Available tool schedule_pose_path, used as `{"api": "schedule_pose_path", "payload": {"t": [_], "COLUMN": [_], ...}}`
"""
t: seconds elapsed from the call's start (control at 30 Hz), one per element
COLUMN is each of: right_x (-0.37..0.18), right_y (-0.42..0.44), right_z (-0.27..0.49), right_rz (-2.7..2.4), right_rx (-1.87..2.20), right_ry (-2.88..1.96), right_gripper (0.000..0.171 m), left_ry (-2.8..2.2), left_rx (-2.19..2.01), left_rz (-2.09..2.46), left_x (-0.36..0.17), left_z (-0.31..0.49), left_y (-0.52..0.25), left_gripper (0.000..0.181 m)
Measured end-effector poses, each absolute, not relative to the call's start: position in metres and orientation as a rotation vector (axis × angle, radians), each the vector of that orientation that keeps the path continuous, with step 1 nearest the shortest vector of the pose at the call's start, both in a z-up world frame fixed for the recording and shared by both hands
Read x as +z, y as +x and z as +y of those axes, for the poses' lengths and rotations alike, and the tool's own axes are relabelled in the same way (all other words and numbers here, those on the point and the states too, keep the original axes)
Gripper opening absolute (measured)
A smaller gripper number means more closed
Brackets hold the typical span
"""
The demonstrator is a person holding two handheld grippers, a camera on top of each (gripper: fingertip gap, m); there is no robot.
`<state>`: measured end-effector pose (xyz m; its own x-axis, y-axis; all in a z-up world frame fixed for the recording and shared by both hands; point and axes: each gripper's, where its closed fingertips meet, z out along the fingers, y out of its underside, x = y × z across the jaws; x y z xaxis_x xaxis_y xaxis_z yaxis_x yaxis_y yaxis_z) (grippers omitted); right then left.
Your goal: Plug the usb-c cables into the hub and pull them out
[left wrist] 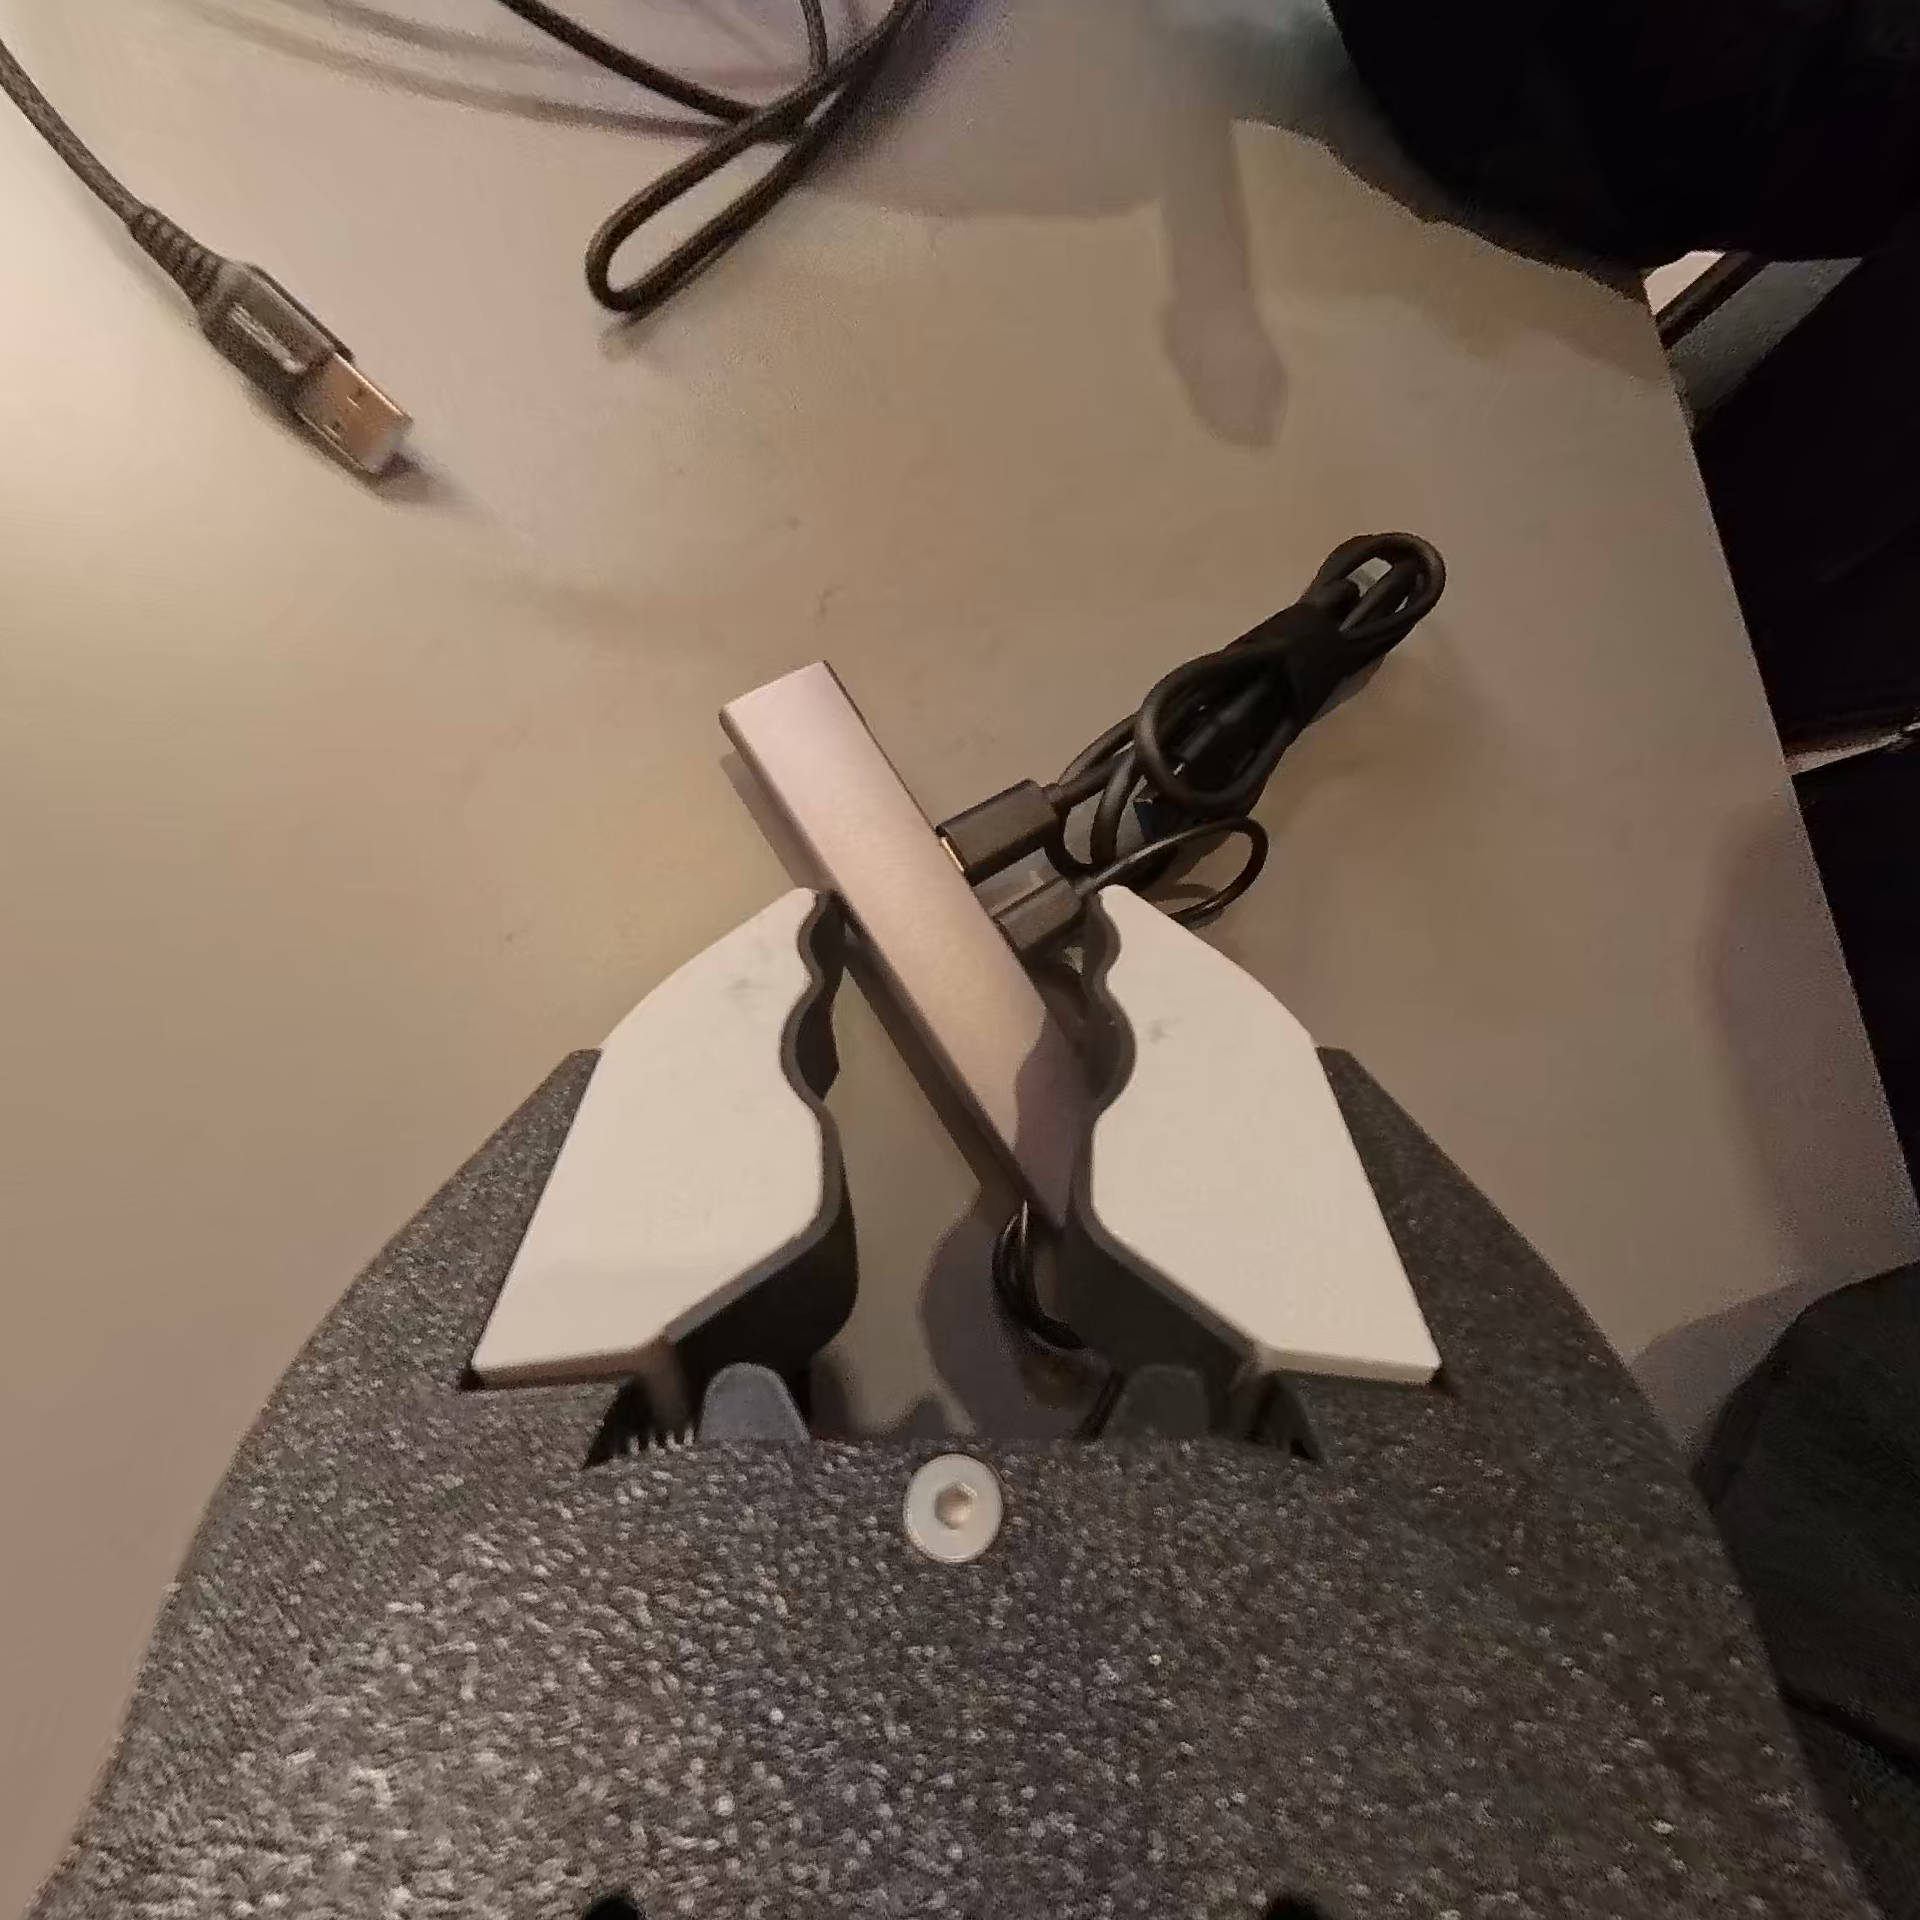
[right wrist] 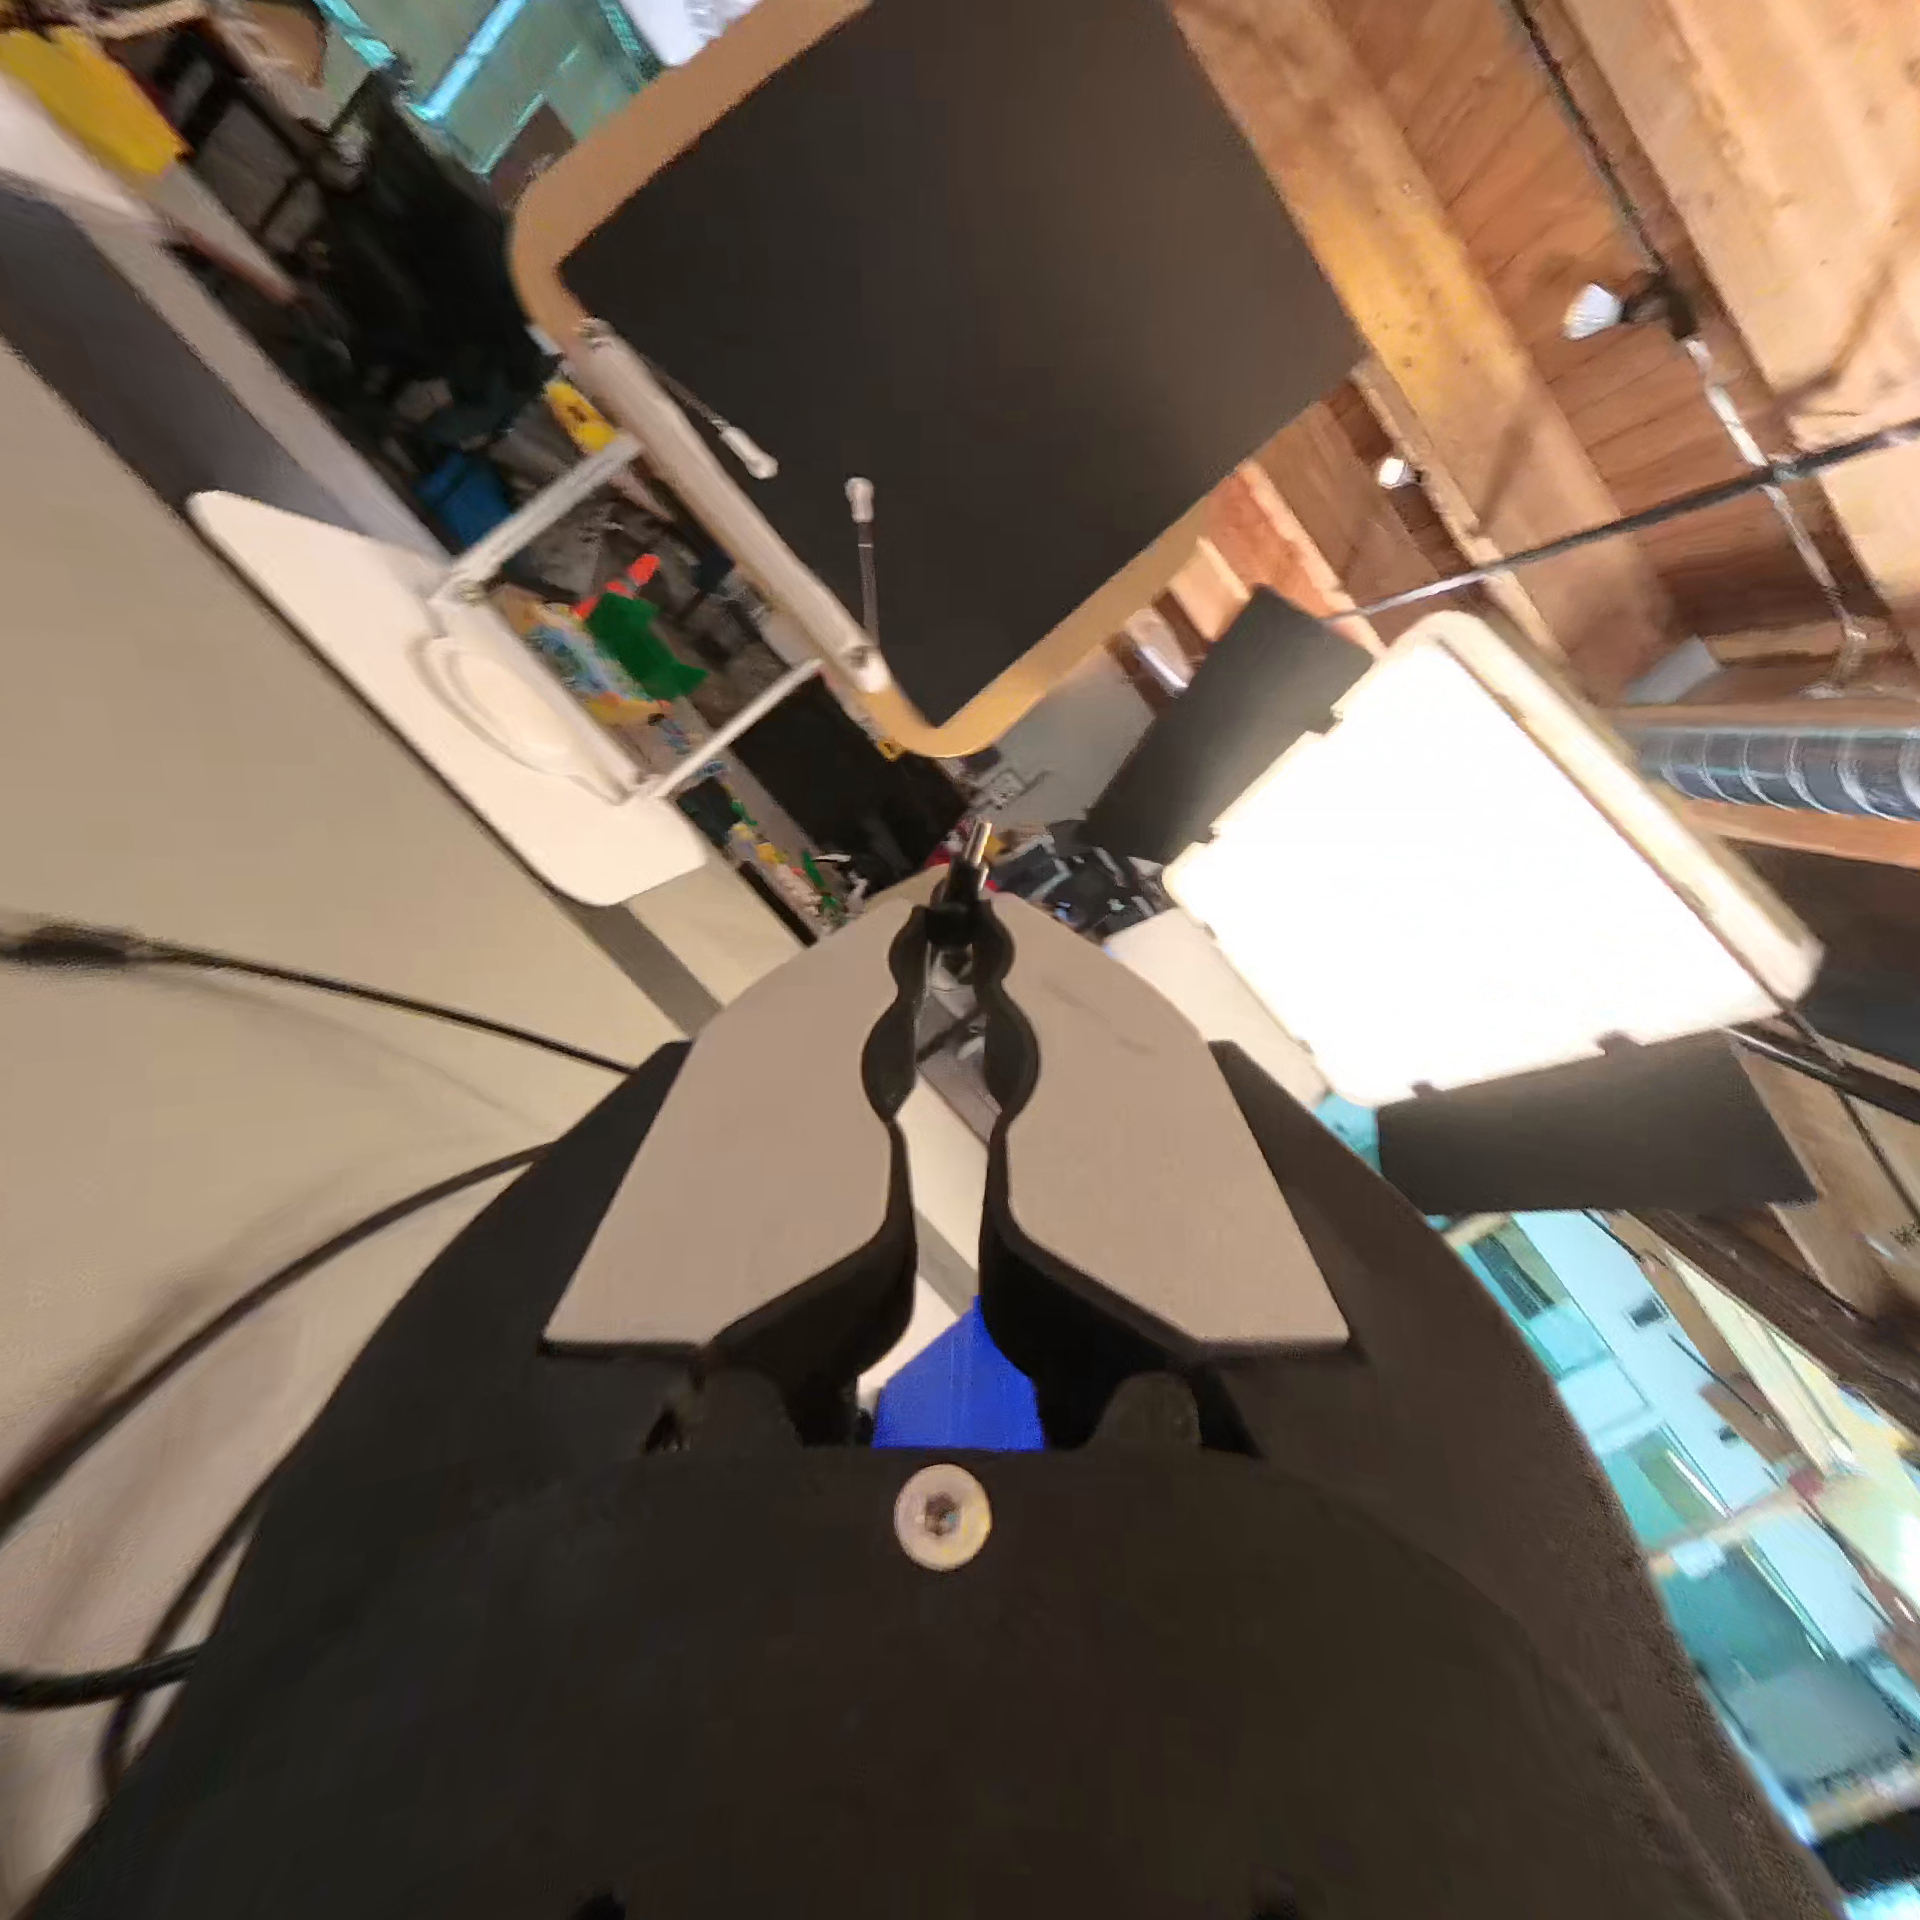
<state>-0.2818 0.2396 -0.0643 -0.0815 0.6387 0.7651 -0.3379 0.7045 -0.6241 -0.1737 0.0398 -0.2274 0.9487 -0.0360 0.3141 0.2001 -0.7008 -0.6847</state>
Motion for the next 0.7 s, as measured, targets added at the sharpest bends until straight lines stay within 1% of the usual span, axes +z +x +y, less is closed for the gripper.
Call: {"api": "schedule_pose_path", "payload": {"t": [0.17,0.23,0.5,0.7], "right_x": [-0.136,-0.154,-0.202,-0.207], "right_y": [-0.267,-0.258,-0.234,-0.234], "right_z": [0.183,0.166,0.112,0.104], "right_rz": [-1.856,-1.915,-1.966,-1.935], "right_rx": [0.848,0.804,0.685,0.657], "right_ry": [-0.005,0.099,0.353,0.389], "right_gripper": [0.008,0.008,0.008,0.008], "left_ry": [-2.303,-2.301,-2.287,-2.267], "left_rx": [-0.369,-0.365,-0.351,-0.357], "left_rz": [-0.091,-0.08,-0.042,0.007], "left_x": [-0.227,-0.227,-0.225,-0.221], "left_z": [0.041,0.042,0.047,0.057], "left_y": [-0.177,-0.178,-0.178,-0.175], "left_gripper": [0.045,0.045,0.045,0.044]}}
